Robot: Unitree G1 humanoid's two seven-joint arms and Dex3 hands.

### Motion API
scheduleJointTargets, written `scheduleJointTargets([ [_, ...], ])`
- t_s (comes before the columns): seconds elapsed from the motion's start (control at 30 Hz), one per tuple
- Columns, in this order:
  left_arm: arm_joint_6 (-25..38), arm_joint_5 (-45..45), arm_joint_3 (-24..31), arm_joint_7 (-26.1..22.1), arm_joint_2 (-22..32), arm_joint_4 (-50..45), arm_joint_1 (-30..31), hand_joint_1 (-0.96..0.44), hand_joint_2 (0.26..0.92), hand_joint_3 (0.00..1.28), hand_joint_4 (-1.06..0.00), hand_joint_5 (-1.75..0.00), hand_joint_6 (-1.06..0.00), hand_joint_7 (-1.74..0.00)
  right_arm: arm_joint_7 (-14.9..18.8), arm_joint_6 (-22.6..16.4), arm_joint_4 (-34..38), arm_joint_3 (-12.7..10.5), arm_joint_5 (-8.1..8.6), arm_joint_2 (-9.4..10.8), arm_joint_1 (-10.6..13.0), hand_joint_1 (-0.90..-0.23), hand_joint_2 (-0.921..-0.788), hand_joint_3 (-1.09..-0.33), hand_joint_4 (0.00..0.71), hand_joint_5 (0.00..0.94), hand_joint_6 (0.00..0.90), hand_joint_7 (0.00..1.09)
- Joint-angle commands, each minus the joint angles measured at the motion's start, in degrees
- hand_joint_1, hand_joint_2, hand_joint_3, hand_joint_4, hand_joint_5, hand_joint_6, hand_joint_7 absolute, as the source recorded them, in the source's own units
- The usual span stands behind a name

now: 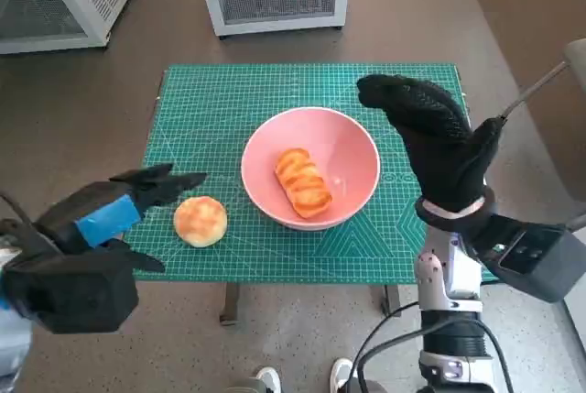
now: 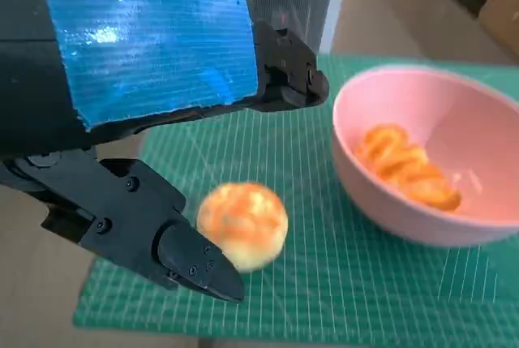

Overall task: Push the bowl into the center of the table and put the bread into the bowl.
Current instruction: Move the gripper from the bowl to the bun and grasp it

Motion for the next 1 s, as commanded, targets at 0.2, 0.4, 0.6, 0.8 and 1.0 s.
scheduleJointTargets([
  [0.2, -1.5, 2.9, -5.7, 3.1, -1.7, 5.4, -1.3, -0.17, 0.695, 0.00, -0.14, 0.00, -0.24, 0.00, 0.3, 0.9, 0.2, -0.1, -0.23, -0.7, 0.9, -0.402, -0.894, -0.538, 0.257, 0.001, -0.001, 0.72],
  [0.4, -1.8, 6.2, -9.7, 4.9, -3.0, 9.5, -3.2, -0.16, 0.698, 0.00, -0.14, 0.00, -0.23, 0.00, 0.4, 0.9, 0.2, 0.0, -0.33, -0.9, 0.7, -0.405, -0.889, -0.549, 0.261, 0.003, -0.001, 0.72],
  [0.6, -2.4, 8.8, -12.9, 6.1, -4.2, 14.2, -5.3, -0.17, 0.701, 0.00, -0.14, 0.00, -0.22, 0.00, 0.6, 0.8, 0.3, 0.0, -0.31, -1.1, 0.8, -0.414, -0.886, -0.556, 0.264, 0.004, -0.001, 0.72],
  [0.8, -3.1, 11.7, -15.8, 8.6, -6.2, 20.4, -7.8, -0.19, 0.705, 0.00, -0.14, 0.00, -0.22, 0.00, 0.7, 1.1, 0.2, 0.0, -0.16, -1.4, 0.8, -0.421, -0.885, -0.556, 0.269, 0.006, -0.001, 0.72],
  [1.0, -4.9, 14.8, -17.8, 14.3, -8.6, 26.7, -9.4, -0.17, 0.717, 0.01, -0.18, -0.01, -0.24, -0.01, 0.6, 1.0, -0.1, 0.1, -0.22, -1.4, 1.0, -0.428, -0.891, -0.546, 0.280, 0.011, 0.003, 0.73],
])
